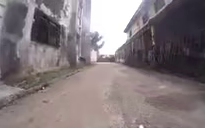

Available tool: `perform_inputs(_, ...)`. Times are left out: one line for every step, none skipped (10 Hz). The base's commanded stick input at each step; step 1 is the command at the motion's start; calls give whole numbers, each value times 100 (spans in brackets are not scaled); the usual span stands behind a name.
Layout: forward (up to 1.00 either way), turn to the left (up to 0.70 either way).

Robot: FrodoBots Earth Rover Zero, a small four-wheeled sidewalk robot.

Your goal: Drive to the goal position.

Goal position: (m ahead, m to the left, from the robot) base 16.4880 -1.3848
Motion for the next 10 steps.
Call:
perform_inputs(50,0)
perform_inputs(50,0)
perform_inputs(50,0)
perform_inputs(50,0)
perform_inputs(50,0)
perform_inputs(50,0)
perform_inputs(50,0)
perform_inputs(50,0)
perform_inputs(50,0)
perform_inputs(50,0)
